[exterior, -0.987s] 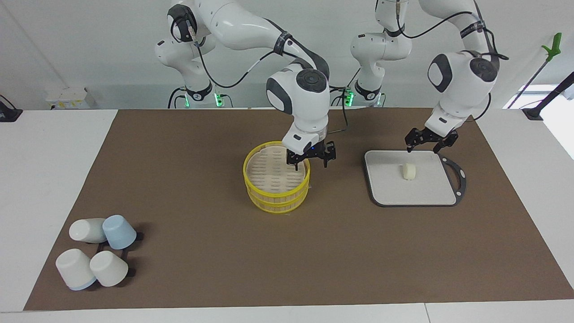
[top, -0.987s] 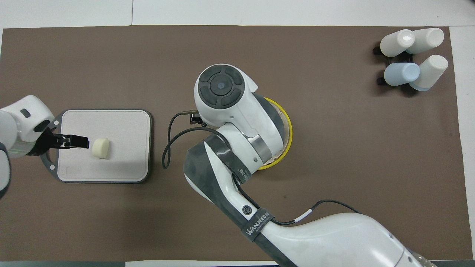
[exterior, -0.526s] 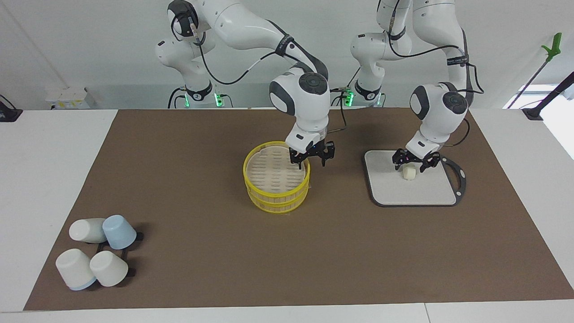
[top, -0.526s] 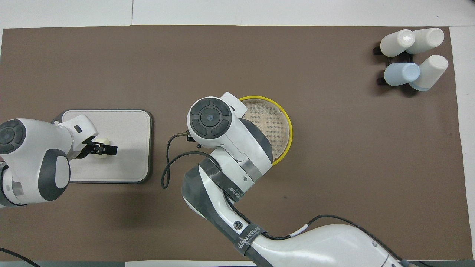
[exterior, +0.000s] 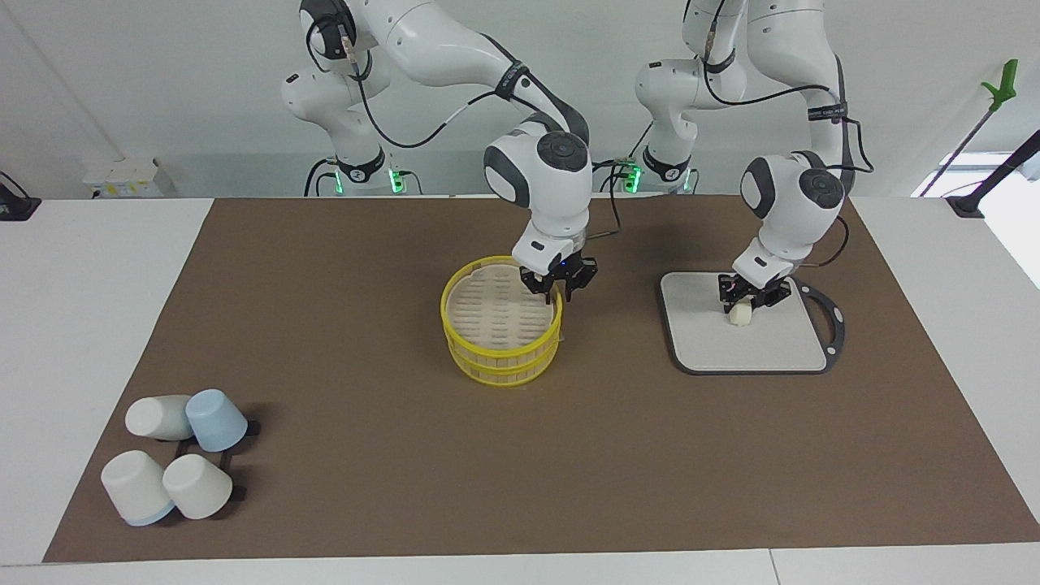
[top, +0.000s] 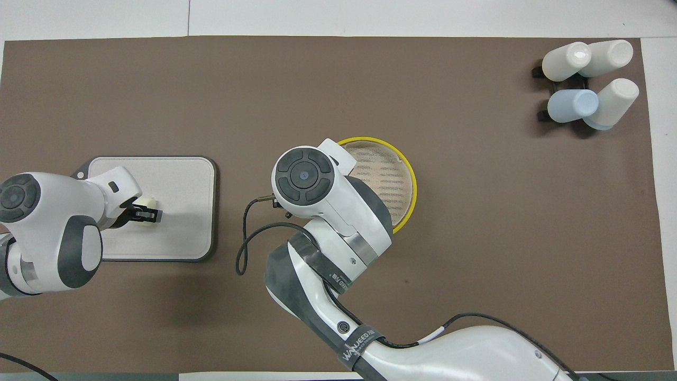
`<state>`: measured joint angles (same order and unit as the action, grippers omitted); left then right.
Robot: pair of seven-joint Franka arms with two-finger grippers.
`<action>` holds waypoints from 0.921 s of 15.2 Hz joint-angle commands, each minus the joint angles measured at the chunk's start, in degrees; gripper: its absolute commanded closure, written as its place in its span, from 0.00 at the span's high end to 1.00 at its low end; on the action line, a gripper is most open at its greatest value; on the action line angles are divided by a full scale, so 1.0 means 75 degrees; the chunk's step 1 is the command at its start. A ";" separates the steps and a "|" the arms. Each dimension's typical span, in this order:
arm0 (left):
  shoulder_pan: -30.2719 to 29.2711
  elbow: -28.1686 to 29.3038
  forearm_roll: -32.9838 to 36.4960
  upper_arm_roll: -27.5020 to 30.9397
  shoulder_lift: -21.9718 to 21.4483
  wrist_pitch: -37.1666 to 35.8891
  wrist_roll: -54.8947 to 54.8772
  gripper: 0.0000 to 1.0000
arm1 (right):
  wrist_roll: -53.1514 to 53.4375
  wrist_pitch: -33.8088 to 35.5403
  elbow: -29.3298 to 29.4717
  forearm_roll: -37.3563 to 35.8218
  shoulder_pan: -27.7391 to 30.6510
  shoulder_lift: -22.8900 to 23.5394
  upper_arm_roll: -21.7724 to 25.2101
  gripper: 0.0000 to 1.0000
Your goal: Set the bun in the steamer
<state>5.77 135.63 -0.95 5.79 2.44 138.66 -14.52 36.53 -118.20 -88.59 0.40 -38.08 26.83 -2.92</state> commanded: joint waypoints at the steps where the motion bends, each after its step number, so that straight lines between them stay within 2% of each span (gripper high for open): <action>1: 0.0074 -0.0304 0.0022 0.0072 -0.0021 -0.0390 -0.0033 0.18 | -0.0183 -0.0154 -0.0305 -0.0088 0.0027 -0.0214 0.0002 0.00; 2: 0.0074 -0.0736 -0.0013 0.0061 0.0025 -0.0950 0.0013 0.18 | -0.0183 -0.0142 -0.0294 -0.0088 0.0027 -0.0214 0.0002 0.00; 5: 0.0074 -0.2913 -0.0072 0.0061 0.0189 -0.3561 0.0165 0.18 | -0.0183 0.0079 -0.0119 -0.0134 0.0074 -0.0202 0.0026 0.00; 8: 0.0086 -0.4509 -0.0153 0.0002 0.0166 -0.5205 0.0855 0.18 | -0.0311 0.1703 0.1062 -0.0486 0.0307 0.0008 0.0049 0.00; 11: 0.0203 -0.5648 -0.0306 -0.0080 0.0213 -0.6145 0.1452 0.19 | -0.1514 0.2844 0.1487 -0.0475 0.1079 -0.0154 0.0073 0.00; 14: 0.1405 -0.5721 -0.0377 -0.0220 0.0365 -0.5542 0.3778 0.19 | -0.2921 0.3595 0.1429 -0.0440 0.2063 -0.0506 0.0073 0.00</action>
<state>9.59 94.93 -3.48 4.15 2.42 95.23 2.66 21.15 -94.54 -77.61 -2.65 -27.21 24.89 -1.63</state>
